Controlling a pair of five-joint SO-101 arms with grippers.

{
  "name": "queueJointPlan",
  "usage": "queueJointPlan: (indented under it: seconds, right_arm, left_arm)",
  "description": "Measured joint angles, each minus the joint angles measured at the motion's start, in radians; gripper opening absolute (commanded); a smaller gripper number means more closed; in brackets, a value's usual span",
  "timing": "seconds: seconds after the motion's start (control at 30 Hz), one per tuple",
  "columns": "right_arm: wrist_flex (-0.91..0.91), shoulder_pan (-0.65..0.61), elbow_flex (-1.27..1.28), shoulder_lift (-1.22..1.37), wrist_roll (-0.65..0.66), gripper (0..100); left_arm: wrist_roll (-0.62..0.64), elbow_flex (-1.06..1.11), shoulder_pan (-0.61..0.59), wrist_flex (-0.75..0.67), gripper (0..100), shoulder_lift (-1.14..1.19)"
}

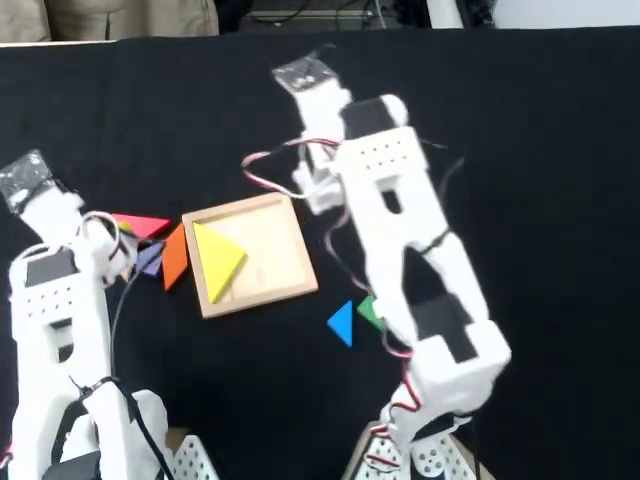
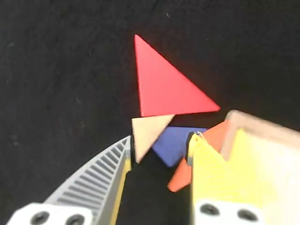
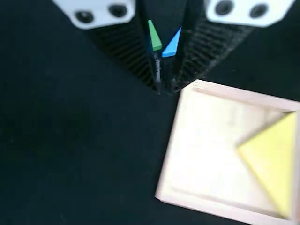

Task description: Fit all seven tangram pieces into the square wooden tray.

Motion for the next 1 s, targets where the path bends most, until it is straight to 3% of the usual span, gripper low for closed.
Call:
queueJointPlan:
  seconds: [0.17,0.33,0.47,0.53,0.73,0.83,1.0]
  right_arm:
    - [-0.213,0.018,0.37,-0.115,0.003,1.4]
    - [-0.443,0.018,0.681,-0.256,0.003,1.5]
    - [-0.641,0.018,0.862,-0.316,0.003,1.5]
    - [-0.713,0.018,0.907,-0.319,0.003,1.5]
    - [-0.767,0.018,0.918,-0.319,0.003,1.5]
    - [-0.77,0.018,0.918,-0.319,0.003,1.5]
    - [-0.775,0.018,0.918,-0.319,0.003,1.5]
  left_arm:
    - [0.186,-0.103,-0.002,0.058,20,0.0]
    - [0.137,-0.123,0.054,0.063,20,0.0]
    - [-0.12,-0.212,0.084,0.097,20,0.058]
    - [-0.308,-0.293,0.081,0.146,20,0.123]
    - [-1.016,-0.58,0.077,0.417,20,0.425]
    - [-1.353,-0.743,0.061,0.482,20,0.586]
    - [-1.59,-1.008,0.051,0.5,20,0.824]
